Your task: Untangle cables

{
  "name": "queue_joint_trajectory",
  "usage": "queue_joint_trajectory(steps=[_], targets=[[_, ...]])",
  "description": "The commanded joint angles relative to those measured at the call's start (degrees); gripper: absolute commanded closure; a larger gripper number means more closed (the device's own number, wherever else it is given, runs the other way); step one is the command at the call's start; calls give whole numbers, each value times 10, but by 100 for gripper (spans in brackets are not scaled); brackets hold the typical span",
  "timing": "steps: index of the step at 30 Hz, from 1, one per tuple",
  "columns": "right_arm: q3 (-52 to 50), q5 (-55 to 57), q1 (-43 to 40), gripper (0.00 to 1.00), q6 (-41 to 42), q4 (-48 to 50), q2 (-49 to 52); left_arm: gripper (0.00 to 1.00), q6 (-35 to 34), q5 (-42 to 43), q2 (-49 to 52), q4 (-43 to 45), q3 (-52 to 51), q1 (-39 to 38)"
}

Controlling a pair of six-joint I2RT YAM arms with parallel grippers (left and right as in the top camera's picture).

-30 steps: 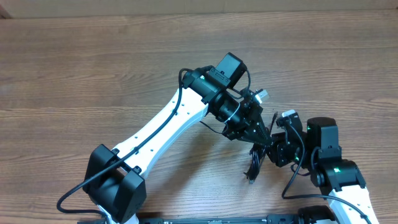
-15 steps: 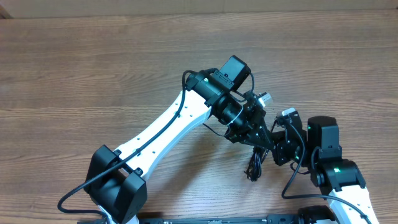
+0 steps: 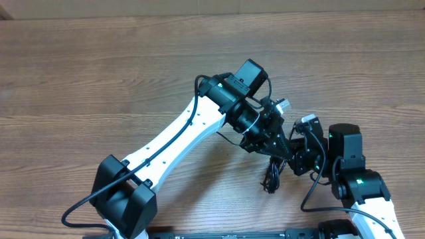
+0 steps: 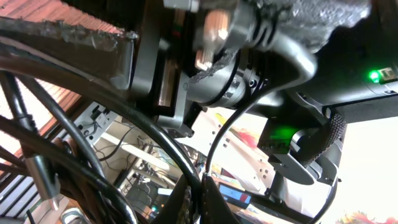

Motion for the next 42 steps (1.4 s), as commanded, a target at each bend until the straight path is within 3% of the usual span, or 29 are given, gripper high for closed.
queue_joint_trajectory(steps=[1,7,15,20,27,28,29,42], targets=[[20,21,0,64,-9,22,-6,96,-3,49,-10,0,8,7],[20,-24,0,53,-124,47,-6,96,-4,77,-10,0,8,20],[20,-35,0,53,-140,95,-6,96,-4,127,-10,0,8,24],[20,-135,0,54,-207,100,-5,96,-4,162,-10,0,8,27],[20,-143,0,63,-210,84,-5,96,-4,161,-10,0,8,37],[20,-143,0,86,-210,76,-5,96,-3,161,-10,0,8,39],[20,-143,0,96,-210,73,-5,96,-3,161,-10,0,8,40],[20,-85,0,96,-207,22,-6,96,0,127,-10,0,8,79]])
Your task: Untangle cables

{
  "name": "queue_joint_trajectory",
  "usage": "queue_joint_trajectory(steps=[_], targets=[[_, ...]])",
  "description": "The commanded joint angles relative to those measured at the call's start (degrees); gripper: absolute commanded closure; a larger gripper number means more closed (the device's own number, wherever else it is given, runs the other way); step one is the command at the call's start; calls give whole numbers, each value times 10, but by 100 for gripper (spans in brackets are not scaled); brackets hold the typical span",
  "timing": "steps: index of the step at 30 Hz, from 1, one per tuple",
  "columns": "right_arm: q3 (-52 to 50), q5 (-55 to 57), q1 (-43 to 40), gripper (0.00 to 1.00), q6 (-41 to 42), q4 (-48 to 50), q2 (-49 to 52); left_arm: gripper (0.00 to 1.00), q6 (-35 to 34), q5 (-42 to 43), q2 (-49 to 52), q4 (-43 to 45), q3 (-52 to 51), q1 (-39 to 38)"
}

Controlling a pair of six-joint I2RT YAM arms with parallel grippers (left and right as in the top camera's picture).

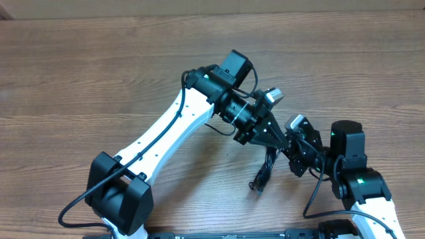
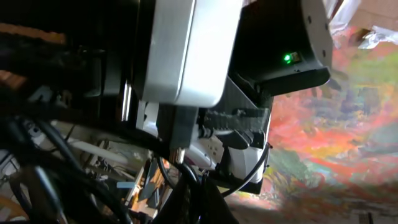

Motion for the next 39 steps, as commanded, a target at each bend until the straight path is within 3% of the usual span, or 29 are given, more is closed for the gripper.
queue_joint_trajectory(steps=[1,13,21,26,30,32,39], targets=[[14,15,0,96,-13,-12,-7,96,2,-13,-10,5,8,28],[14,15,0,96,-12,-36,-13,95,1,-224,-10,-6,8,122],[14,19,0,96,-11,-50,-13,96,4,-358,-10,-80,8,150],[14,33,0,96,8,-60,-13,96,7,-489,-10,-127,8,149],[14,79,0,94,55,-60,-12,95,21,-496,-10,-159,8,149],[14,118,0,88,88,-59,-12,96,55,-472,-10,-169,8,149],[14,167,0,85,151,-55,-12,96,165,-418,-10,-192,8,149]])
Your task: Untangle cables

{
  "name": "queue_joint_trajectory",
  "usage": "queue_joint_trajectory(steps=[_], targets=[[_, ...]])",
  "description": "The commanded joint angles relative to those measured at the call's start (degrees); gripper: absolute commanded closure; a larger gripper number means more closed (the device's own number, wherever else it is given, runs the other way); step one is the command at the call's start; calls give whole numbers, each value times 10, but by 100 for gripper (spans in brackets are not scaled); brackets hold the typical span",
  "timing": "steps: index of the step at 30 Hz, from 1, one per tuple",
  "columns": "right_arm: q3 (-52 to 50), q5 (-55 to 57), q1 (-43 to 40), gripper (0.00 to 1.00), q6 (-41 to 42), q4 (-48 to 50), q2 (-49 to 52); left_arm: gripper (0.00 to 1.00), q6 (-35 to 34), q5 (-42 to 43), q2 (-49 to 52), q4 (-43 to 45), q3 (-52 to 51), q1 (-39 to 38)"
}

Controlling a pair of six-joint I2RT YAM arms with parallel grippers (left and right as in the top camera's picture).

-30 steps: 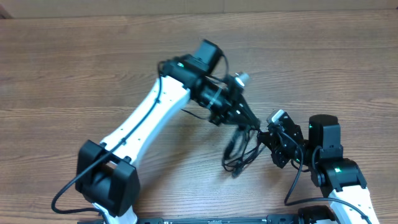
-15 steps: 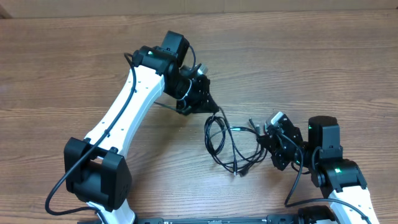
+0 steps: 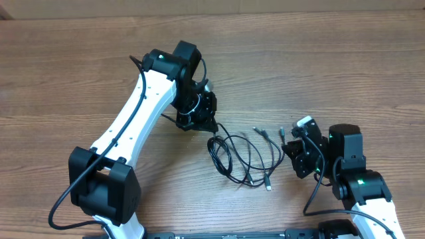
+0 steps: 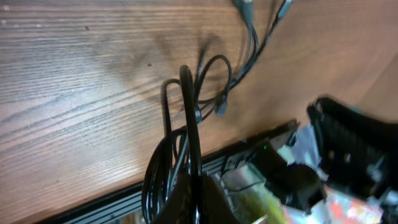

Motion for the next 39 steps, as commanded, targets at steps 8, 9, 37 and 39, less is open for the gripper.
queue_joint_trajectory(steps=[8,9,37,39], targets=[[14,33,0,45,45,5,-2,96,107,121,-10,-6,8,-12],[14,33,0,41,44,5,1,96,125,150,-10,-3,8,-19],[14,-17,0,0,62,57,60,96,391,246,-25,-21,13,-161],[14,-11,0,0,81,73,60,96,408,259,-38,-30,13,-161]])
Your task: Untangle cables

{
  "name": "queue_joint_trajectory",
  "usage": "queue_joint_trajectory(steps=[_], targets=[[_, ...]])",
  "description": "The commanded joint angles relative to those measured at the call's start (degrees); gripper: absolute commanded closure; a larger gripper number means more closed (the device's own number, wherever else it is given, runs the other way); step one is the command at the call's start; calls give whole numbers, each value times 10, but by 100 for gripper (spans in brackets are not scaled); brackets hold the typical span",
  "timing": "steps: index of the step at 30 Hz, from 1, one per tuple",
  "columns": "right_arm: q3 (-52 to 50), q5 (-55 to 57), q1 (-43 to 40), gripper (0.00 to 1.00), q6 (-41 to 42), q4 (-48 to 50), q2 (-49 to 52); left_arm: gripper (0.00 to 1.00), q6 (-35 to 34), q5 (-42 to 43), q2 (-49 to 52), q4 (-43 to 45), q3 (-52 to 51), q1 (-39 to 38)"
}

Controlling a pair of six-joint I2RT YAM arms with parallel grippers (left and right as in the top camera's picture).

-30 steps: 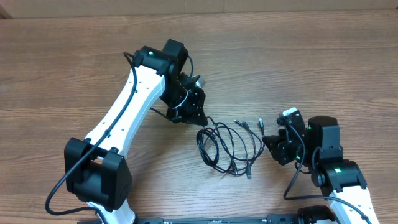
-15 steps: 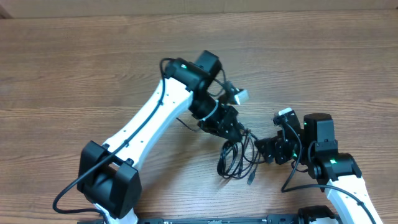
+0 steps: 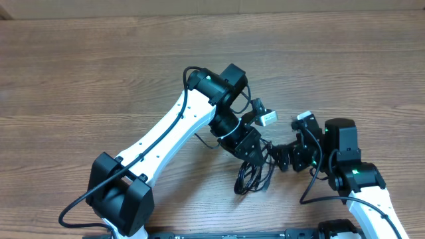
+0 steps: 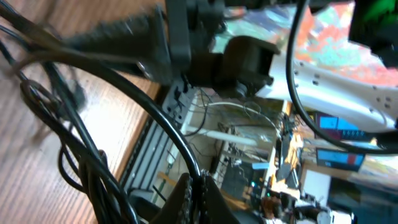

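Note:
The black cables [image 3: 252, 178] hang as a bunched loop just over the wood table [image 3: 80, 79], below where the two grippers meet. My left gripper [image 3: 257, 151] is shut on one black strand. In the left wrist view that strand [image 4: 168, 130] runs up from between the left gripper [image 4: 198, 186] fingers, and more loops [image 4: 74, 162] hang to the left. My right gripper [image 3: 281, 159] points left, almost touching the left gripper, and looks shut on a strand of the same bundle. Its dark finger [image 4: 124, 31] shows at the top of the left wrist view.
The table's front edge and a black rail [image 3: 232, 234] run along the bottom of the overhead view. The base of the left arm [image 3: 123, 199] stands at the lower left and the base of the right arm [image 3: 365, 192] at the lower right.
The left gripper was far left with the cables spread flat on the table. It is now back beside the right gripper, and the cables hang bunched below them. The right gripper shifted slightly left.
First both grippers were close together with the cable bundle hanging below them, and they stayed so a moment later, shifted slightly left. Then the left gripper stood far to the left with the cables spread out flat. Now the grippers meet again over a bunched bundle.

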Motion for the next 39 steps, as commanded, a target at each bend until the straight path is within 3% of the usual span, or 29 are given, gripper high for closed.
queue_joint_trajectory(steps=[1,10,20,29,34,39], targets=[[14,6,0,0,37,25,0,96,51,42,-46,-10,13,-2],[14,6,0,0,99,64,0,96,51,21,-137,4,13,-2],[14,6,0,0,98,13,0,96,43,0,-151,45,13,1],[14,-14,0,0,98,-10,0,96,-151,-152,-151,131,13,1],[14,-28,0,0,98,-11,0,96,-268,-277,-151,143,13,1],[14,-99,0,0,96,14,0,96,-322,-332,-151,143,13,1]])
